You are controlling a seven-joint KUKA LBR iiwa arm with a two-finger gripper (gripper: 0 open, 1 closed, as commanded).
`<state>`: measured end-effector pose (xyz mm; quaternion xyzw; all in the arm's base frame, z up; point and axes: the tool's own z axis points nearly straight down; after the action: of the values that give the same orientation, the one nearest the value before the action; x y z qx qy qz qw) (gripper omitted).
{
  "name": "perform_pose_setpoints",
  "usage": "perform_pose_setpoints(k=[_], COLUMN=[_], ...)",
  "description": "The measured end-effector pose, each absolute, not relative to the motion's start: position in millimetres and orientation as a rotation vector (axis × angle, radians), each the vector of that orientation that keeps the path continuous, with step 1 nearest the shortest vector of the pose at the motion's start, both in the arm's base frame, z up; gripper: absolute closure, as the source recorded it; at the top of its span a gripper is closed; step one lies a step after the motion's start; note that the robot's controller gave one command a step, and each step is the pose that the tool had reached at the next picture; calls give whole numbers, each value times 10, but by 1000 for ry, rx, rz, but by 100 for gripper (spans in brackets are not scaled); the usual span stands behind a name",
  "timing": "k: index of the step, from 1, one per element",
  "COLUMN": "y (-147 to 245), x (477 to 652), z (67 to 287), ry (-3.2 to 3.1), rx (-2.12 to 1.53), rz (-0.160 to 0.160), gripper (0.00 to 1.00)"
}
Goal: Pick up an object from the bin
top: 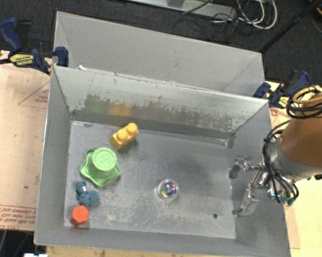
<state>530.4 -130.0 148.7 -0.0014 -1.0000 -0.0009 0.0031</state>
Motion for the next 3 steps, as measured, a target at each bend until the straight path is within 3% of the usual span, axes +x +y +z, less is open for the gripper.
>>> perform_pose_setpoints(k=[1, 2, 3], y=[-624, 262, 125], x=[5596, 5628, 5573], z=[680, 1009, 994], ry=[-3068, -2991, -3062], rx=[671, 981, 707], rz=[-7, -5, -2], gripper=[0, 0, 0])
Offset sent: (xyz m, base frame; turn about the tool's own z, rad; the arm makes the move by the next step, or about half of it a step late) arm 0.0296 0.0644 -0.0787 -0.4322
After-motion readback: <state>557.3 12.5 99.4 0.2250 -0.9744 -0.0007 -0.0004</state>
